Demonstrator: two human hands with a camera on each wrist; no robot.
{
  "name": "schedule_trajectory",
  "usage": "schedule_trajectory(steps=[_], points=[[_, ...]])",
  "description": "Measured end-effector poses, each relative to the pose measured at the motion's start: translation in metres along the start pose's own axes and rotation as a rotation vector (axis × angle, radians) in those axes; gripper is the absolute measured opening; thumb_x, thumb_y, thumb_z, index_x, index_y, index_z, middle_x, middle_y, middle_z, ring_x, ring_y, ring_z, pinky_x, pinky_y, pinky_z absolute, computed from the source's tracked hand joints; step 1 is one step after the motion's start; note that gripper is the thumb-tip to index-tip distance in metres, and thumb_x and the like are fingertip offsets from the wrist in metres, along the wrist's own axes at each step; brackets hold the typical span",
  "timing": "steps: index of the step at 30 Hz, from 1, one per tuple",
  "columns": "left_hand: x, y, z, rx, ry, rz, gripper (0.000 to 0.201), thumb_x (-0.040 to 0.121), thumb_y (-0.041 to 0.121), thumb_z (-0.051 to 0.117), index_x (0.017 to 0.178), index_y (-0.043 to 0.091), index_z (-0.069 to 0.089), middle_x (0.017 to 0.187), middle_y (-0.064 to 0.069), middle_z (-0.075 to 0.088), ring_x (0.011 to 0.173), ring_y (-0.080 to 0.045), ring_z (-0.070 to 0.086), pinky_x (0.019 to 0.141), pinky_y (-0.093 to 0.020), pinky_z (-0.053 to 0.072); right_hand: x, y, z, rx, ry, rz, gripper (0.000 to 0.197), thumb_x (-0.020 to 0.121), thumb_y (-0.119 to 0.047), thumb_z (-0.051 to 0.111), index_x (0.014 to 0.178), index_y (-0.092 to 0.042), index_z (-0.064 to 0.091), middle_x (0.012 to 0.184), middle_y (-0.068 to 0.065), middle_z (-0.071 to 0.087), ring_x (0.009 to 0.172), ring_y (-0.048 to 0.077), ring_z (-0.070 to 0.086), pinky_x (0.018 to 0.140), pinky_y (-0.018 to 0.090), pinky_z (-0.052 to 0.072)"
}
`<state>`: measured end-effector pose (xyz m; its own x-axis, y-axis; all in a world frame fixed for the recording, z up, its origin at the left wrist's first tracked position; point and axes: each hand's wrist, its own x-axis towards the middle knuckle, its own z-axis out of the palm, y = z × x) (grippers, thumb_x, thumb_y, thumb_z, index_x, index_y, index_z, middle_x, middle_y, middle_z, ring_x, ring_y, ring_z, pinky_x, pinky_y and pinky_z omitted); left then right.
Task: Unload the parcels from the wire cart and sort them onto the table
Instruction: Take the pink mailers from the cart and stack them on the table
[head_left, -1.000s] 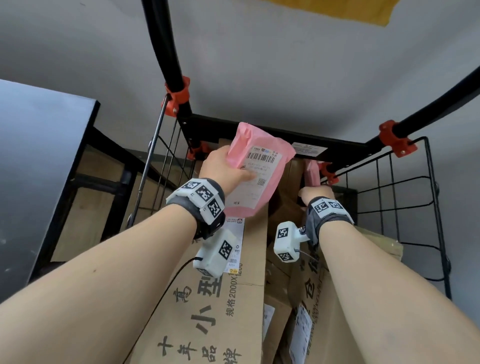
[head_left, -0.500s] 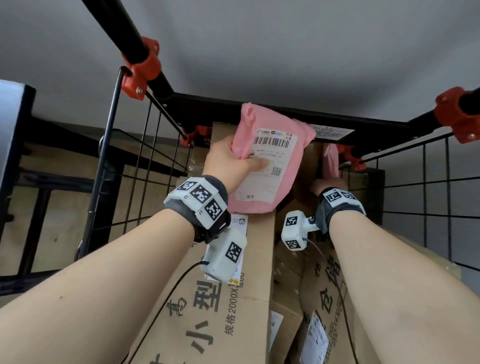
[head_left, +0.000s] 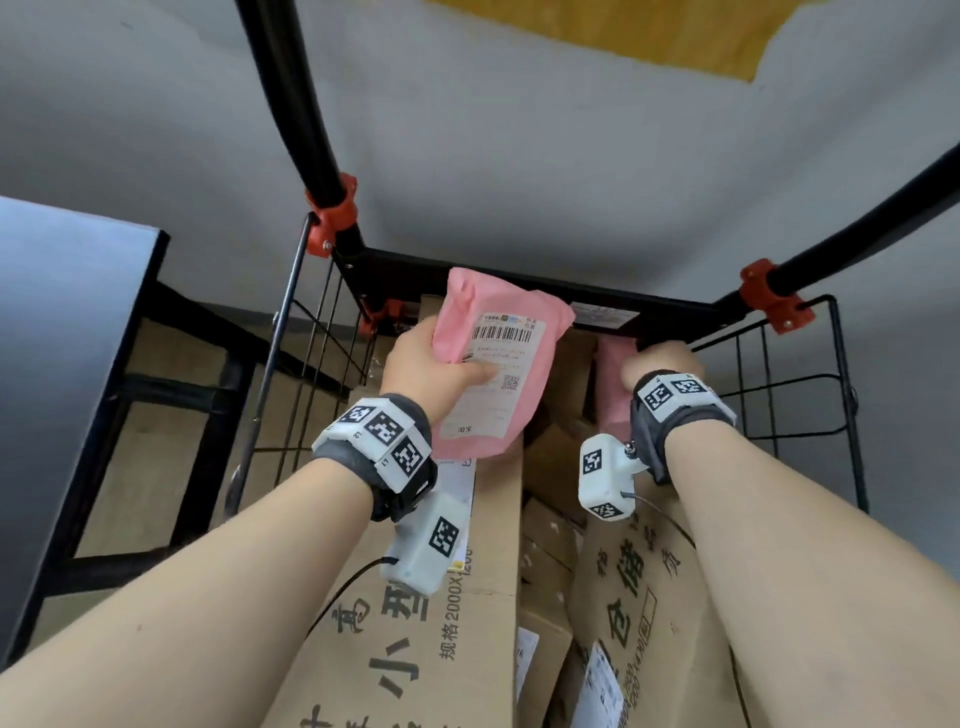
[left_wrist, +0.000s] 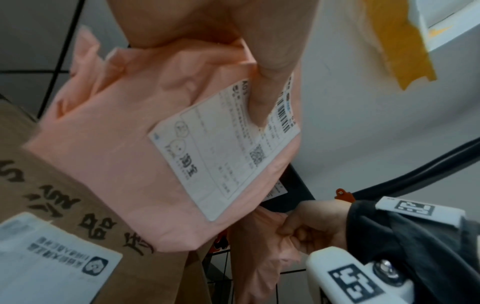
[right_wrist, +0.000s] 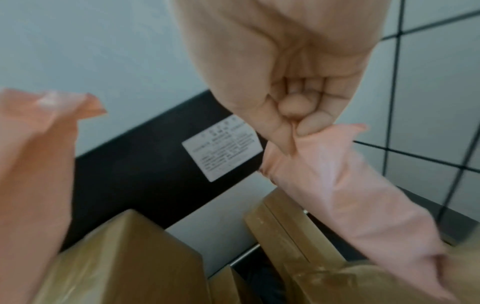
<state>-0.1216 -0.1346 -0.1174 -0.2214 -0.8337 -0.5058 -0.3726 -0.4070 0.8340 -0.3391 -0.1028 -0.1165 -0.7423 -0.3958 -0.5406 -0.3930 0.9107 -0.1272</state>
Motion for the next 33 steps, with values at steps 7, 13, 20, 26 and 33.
schedule_trajectory(steps=[7, 13, 20, 26, 33], points=[[-0.018, 0.009, -0.023, -0.016, 0.007, 0.018, 0.033, 0.07, 0.011, 0.08, 0.098, 0.02, 0.064, 0.095, 0.008, 0.07, 0.09, -0.011, 0.065, 0.082, -0.033, 0.051, -0.044, -0.022, 0.021, -0.28, -0.013, -0.167, 0.021, 0.093, -0.011, 0.05, 0.106, 0.001, 0.062, 0.108, 0.018, 0.063, 0.102, 0.034, 0.062, 0.08, 0.034, 0.048], [-0.029, 0.018, -0.038, -0.036, 0.052, 0.019, 0.031, 0.072, 0.01, 0.078, 0.098, 0.017, 0.064, 0.095, 0.006, 0.07, 0.09, -0.014, 0.066, 0.084, -0.036, 0.052, -0.067, 0.008, 0.014, -0.315, 0.206, -0.223, 0.024, 0.091, -0.013, 0.054, 0.109, -0.014, 0.069, 0.123, 0.011, 0.047, 0.113, 0.03, 0.051, 0.086, 0.039, 0.048], [-0.065, 0.055, -0.048, -0.116, 0.041, 0.09, 0.03, 0.072, 0.012, 0.078, 0.099, 0.019, 0.066, 0.099, 0.003, 0.071, 0.093, -0.017, 0.066, 0.089, -0.043, 0.053, -0.119, 0.04, -0.057, -0.189, 0.41, -0.275, 0.02, 0.091, -0.01, 0.052, 0.095, -0.019, 0.068, 0.103, 0.006, 0.049, 0.098, 0.028, 0.054, 0.07, 0.031, 0.044], [-0.101, 0.088, -0.059, -0.112, -0.026, 0.176, 0.03, 0.064, 0.022, 0.076, 0.092, 0.021, 0.067, 0.093, 0.003, 0.072, 0.089, -0.02, 0.068, 0.083, -0.044, 0.056, -0.167, 0.064, -0.084, 0.216, 0.431, -0.3, 0.029, 0.089, -0.003, 0.043, 0.09, -0.019, 0.068, 0.094, 0.008, 0.068, 0.08, 0.026, 0.052, 0.067, 0.024, 0.037], [-0.139, 0.099, -0.069, -0.075, -0.134, 0.222, 0.02, 0.073, 0.01, 0.075, 0.088, 0.019, 0.066, 0.086, 0.003, 0.07, 0.082, -0.015, 0.068, 0.069, -0.03, 0.054, -0.228, 0.077, -0.095, 0.601, 0.365, -0.208, 0.033, 0.089, -0.044, 0.057, 0.099, -0.015, 0.07, 0.098, 0.004, 0.064, 0.093, 0.022, 0.053, 0.081, 0.025, 0.037]])
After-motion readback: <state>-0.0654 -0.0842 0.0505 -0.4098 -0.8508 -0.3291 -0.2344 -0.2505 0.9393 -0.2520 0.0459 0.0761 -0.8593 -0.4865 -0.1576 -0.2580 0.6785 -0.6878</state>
